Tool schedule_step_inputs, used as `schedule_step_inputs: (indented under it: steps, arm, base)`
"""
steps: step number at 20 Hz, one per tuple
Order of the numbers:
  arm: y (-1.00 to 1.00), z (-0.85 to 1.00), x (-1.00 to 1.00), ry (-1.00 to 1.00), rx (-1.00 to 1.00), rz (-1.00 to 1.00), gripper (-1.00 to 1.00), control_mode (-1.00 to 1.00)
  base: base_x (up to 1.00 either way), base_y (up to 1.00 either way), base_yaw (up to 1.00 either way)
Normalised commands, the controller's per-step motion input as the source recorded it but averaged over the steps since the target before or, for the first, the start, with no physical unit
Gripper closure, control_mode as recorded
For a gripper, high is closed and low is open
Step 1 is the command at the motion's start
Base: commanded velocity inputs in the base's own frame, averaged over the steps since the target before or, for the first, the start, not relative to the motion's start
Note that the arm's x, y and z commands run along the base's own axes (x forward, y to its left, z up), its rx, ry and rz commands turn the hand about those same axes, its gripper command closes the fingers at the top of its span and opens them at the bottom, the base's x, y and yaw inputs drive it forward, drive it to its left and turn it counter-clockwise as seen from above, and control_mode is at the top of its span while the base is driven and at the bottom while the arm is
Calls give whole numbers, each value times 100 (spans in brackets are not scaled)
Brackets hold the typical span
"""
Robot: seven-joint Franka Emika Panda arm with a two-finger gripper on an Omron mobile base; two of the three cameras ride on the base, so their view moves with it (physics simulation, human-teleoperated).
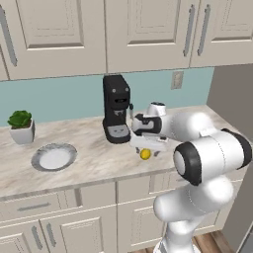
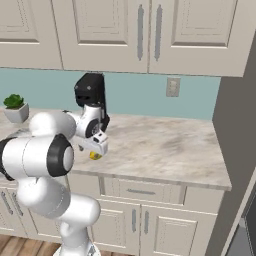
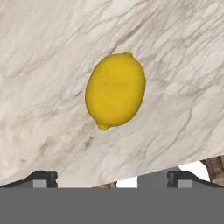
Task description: Place the sweet potato and lemon inside the fridge drawer. Close the drawer after placing the vegetables.
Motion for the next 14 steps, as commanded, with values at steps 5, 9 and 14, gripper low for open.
schedule_step_inputs:
  steps: [5,9,14]
  arm:
    - [0,-36,32,3,0,0,-100,-100]
    - [0,-36,25,1,0,0,-100,-100]
    - [-1,-31,23,0,0,0,-100,-100]
  base:
    - [0,0,0]
    - [0,0,0]
    - [0,0,0]
